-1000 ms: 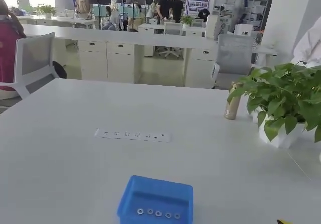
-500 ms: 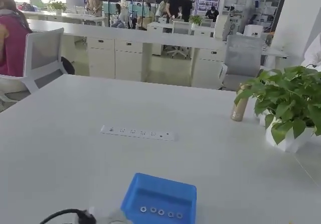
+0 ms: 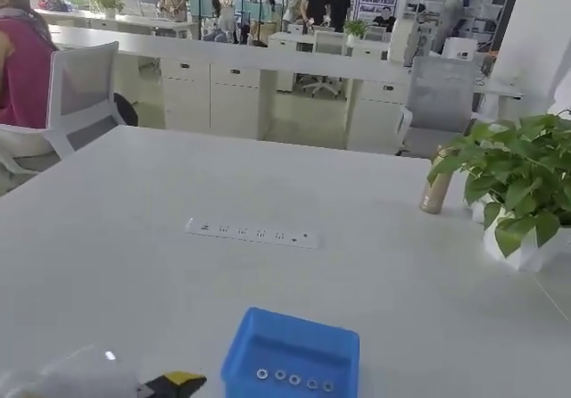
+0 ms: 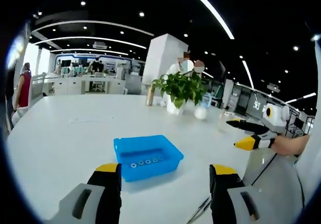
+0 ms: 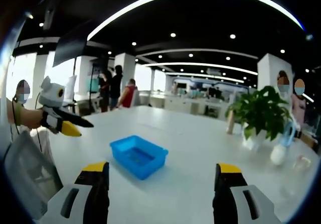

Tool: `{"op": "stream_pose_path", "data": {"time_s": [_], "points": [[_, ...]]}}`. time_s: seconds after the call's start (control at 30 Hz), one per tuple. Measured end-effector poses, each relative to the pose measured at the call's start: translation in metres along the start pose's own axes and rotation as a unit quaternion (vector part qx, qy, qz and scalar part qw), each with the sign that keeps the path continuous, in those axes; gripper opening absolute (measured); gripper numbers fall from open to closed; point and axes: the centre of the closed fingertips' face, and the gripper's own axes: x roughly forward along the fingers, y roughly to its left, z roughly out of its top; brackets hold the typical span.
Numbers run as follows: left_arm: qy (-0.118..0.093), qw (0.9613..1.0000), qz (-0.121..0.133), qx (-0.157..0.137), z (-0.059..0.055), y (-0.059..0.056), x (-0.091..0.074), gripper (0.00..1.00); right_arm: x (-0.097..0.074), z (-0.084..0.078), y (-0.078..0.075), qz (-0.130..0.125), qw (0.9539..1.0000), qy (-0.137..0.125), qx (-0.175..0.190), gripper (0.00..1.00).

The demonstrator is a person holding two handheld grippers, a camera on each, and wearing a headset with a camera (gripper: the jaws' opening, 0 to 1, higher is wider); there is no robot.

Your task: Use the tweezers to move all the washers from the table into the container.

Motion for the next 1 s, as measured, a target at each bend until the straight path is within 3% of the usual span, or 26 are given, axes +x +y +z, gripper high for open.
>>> {"op": "stream_pose_path", "data": {"time_s": [0.1, 0.2, 0.27, 0.3, 0.4, 0.47, 0.63, 0.8, 1.0], "points": [[0.014, 0.9975, 0.047, 0.051, -0.007, 0.010, -0.009, 0.78, 0.000, 0.000, -0.001, -0.001, 1.0000, -0.001, 0.005, 0.85], [-0.002, 0.9941, 0.082, 0.071, -0.002, 0.015, -0.018, 0.85, -0.001, 0.002, -0.004, -0.006, 0.9999, -0.009, 0.008, 0.86], [-0.022, 0.9939, 0.091, 0.057, 0.002, 0.016, -0.022, 0.92, -0.001, 0.003, -0.006, -0.009, 0.9998, -0.012, 0.012, 0.86], [-0.045, 0.9940, 0.092, 0.039, 0.008, 0.015, -0.024, 0.96, -0.001, 0.003, -0.007, -0.011, 0.9997, -0.013, 0.015, 0.86], [-0.075, 0.9944, 0.073, 0.020, 0.019, 0.010, -0.027, 0.99, -0.001, 0.002, -0.009, -0.014, 0.9996, -0.013, 0.022, 0.87], [-0.062, 0.9940, 0.088, 0.018, 0.015, 0.014, -0.031, 0.99, -0.001, 0.001, -0.010, -0.016, 0.9995, -0.012, 0.024, 0.88], [-0.065, 0.9920, 0.108, 0.001, 0.009, 0.022, -0.044, 0.99, -0.001, 0.001, -0.010, -0.017, 0.9994, -0.011, 0.029, 0.87], [-0.068, 0.9877, 0.139, 0.022, 0.010, 0.030, -0.050, 0.99, 0.001, 0.000, -0.007, -0.012, 0.9994, -0.009, 0.030, 0.88], [-0.086, 0.9868, 0.137, 0.000, 0.012, 0.036, -0.053, 0.99, 0.001, -0.001, -0.004, -0.006, 0.9996, -0.005, 0.028, 0.88]]}}
